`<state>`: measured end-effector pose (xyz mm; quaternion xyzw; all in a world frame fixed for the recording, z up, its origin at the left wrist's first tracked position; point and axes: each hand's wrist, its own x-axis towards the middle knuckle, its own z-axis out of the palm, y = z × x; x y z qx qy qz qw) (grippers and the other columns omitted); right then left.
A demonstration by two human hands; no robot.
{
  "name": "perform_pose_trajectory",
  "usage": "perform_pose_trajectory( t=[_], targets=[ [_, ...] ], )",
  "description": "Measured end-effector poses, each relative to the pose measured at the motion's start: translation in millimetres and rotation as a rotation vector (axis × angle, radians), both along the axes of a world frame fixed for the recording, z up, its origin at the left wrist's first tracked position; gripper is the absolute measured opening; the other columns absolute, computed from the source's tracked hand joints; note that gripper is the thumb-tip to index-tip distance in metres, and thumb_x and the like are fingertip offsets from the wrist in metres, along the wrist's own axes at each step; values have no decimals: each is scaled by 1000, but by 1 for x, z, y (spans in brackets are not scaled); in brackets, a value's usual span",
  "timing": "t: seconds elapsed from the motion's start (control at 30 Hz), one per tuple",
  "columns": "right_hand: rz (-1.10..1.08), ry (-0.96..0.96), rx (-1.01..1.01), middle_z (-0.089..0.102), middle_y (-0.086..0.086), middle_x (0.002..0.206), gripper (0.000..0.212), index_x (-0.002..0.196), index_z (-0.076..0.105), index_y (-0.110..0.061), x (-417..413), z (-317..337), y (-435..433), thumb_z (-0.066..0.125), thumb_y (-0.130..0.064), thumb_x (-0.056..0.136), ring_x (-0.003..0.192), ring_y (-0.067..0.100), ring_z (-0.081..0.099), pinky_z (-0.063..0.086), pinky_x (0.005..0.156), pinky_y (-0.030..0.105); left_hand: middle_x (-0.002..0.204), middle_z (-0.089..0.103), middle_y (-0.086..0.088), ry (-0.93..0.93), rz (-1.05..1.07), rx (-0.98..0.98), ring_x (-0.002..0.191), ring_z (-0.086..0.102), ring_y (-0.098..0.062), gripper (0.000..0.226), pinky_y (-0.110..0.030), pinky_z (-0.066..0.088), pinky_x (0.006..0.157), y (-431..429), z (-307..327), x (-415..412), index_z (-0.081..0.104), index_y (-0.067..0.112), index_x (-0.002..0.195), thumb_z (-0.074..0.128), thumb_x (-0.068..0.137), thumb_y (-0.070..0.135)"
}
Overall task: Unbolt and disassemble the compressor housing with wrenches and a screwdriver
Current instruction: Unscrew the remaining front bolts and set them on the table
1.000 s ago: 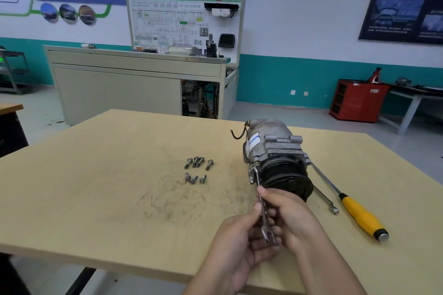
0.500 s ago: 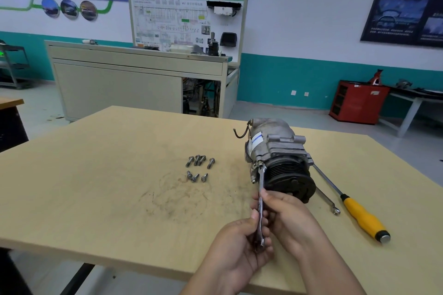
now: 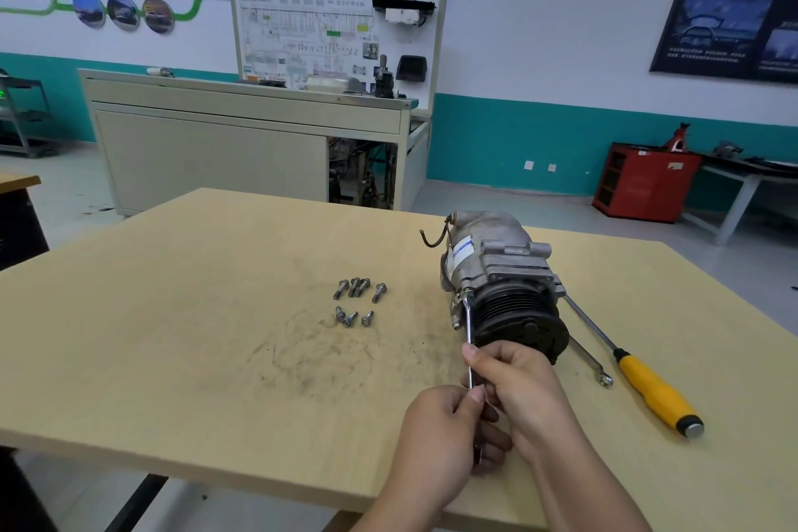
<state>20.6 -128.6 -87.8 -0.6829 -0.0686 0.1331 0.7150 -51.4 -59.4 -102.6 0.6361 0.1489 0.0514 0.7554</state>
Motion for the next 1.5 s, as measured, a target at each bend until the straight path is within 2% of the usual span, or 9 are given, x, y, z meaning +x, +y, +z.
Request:
perform_pose_trajectory(
  t=[0.33, 0.43, 0.53, 0.7, 0.8, 0.93, 1.13, 1.3, 1.5],
  targets=[
    [91, 41, -32, 43, 4, 46, 26, 60, 60, -7, 6, 6, -14, 68, -14, 83, 33, 13, 33, 27, 31, 18, 59, 66, -16, -21, -24, 65, 47, 57, -22, 39, -22, 44, 47, -9, 3, 5, 54, 8, 71, 36, 102, 23],
    [214, 156, 45, 54, 6, 52, 24, 74, 72, -4, 11, 8, -15, 57, -14, 90, 39, 17, 45, 37, 33, 20, 59, 67, -15, -56, -62, -49, 46, 60, -19, 40, -21, 49, 48, -9, 6, 5, 57, 7, 72, 35, 103, 20],
    [370, 270, 193, 68, 9, 73, 28, 88, 75, -1, 16, 9, -18, 52, -16, 84, 62, 16, 63, 52, 54, 25, 57, 66, -14, -42, -77, -231, 43, 60, -18, 35, -22, 49, 44, -11, 9, 4, 55, 6, 76, 36, 102, 21],
    [411, 359, 309, 56, 2, 64, 23, 80, 77, -11, 17, -5, -19, 56, -20, 75, 56, 16, 45, 33, 51, 21, 53, 56, -11, -27, -82, -642, 38, 52, -17, 26, -22, 47, 41, -12, 15, -3, 54, 5, 80, 42, 97, 21],
    [341, 440, 380, 56, 0, 61, 17, 71, 70, -11, 17, -9, -11, 61, -25, 73, 61, 16, 50, 39, 51, 21, 54, 55, -10, -15, -101, -720, 38, 52, -17, 25, -22, 47, 41, -11, 17, -6, 53, 6, 82, 41, 98, 21],
    [234, 380, 229, 50, 2, 53, 16, 66, 69, -12, 13, -1, -6, 67, -28, 66, 48, 16, 38, 32, 44, 17, 59, 63, -13, -18, -115, -592, 43, 58, -18, 31, -23, 50, 44, -6, 16, -6, 57, 5, 82, 42, 98, 26],
    [9, 144, 65, 67, 1, 58, 16, 74, 63, -5, 3, 3, 4, 64, -15, 86, 40, 13, 52, 40, 36, 18, 59, 66, -9, -39, -17, -236, 44, 59, -13, 31, -21, 48, 45, -2, 15, -5, 61, 3, 80, 44, 100, 20],
    [13, 154, 94, 67, 7, 61, 20, 65, 66, -7, -4, 0, 2, 66, -14, 84, 59, 24, 44, 38, 52, 25, 52, 64, -11, -16, -28, -211, 37, 56, -14, 34, -20, 46, 41, 0, 14, -10, 59, 3, 73, 43, 100, 17],
    [-14, 91, 77, 67, 8, 61, 26, 58, 69, -11, -5, 1, -2, 67, -15, 84, 53, 21, 41, 34, 55, 26, 50, 64, -11, -28, -18, -189, 36, 55, -14, 30, -18, 44, 40, -4, 14, -10, 56, 1, 77, 43, 100, 16]
  ],
)
